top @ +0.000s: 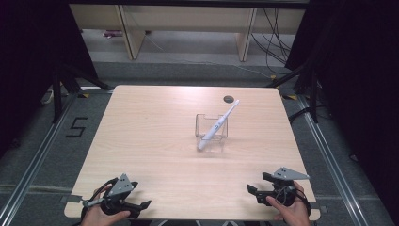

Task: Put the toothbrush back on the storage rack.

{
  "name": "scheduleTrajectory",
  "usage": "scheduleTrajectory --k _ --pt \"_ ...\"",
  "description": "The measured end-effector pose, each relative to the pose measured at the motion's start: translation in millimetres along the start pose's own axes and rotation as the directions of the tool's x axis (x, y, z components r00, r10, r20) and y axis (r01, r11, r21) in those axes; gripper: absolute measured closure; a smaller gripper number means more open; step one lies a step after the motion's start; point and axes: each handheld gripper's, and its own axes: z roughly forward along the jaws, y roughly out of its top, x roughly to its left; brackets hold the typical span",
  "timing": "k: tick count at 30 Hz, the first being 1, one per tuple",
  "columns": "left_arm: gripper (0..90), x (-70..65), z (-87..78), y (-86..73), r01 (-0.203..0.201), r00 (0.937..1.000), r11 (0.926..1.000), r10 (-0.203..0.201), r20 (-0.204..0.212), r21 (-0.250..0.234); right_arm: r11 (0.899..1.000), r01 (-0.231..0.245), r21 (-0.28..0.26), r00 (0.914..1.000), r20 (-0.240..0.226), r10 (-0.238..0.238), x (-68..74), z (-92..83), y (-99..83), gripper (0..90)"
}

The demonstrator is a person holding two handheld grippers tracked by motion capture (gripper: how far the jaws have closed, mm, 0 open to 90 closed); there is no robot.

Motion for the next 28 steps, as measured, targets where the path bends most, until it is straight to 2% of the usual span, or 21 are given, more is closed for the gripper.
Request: scheduleTrajectory --k 1,2,4,5,13,17,28 --pt "17.1 0.8 -1.0 -0.3 -0.014 0.9998 0.9999 0.014 -0.013 0.007 1.0 0.004 -0.001 1.0 0.0 -0.004 -0.4 0.1 0.0 17.6" --pt "16.9 -0.4 -0.4 -0.9 -0.001 0.9999 0.9999 0.001 -0.012 -0.011 1.0 -0.03 -0.006 0.9995 -0.003 0.03 2.0 2.4 -0.9 17.5" --pt "16.8 -0.4 -1.1 -1.4 -0.007 1.0 0.9999 0.007 -0.007 -0.01 1.0 -0.027 0.002 0.9996 -0.002 0.027 1.9 1.0 -0.6 17.2" --pt "16.8 0.5 -1.3 -1.8 -0.021 0.9998 0.9997 0.021 -0.005 -0.007 1.0 0.0 0.0 1.0 0.001 0.0 -0.1 0.5 -0.2 17.2" --pt "16.8 0.7 -1.6 -1.6 -0.057 0.9971 0.9978 0.059 -0.047 0.033 1.0 0.001 0.009 1.0 0.003 -0.001 0.0 -0.1 0.1 17.2" --pt "16.9 -0.3 -1.0 -1.7 -0.047 0.998 0.9986 0.048 -0.043 0.023 1.0 0.002 0.0 1.0 0.004 -0.002 -0.1 0.6 -0.2 17.2" --pt "16.9 -0.1 -0.8 -1.7 -0.049 0.9978 0.9985 0.05 -0.043 0.025 1.0 0.001 0.01 1.0 0.003 -0.001 0.0 -0.1 0.1 17.2"
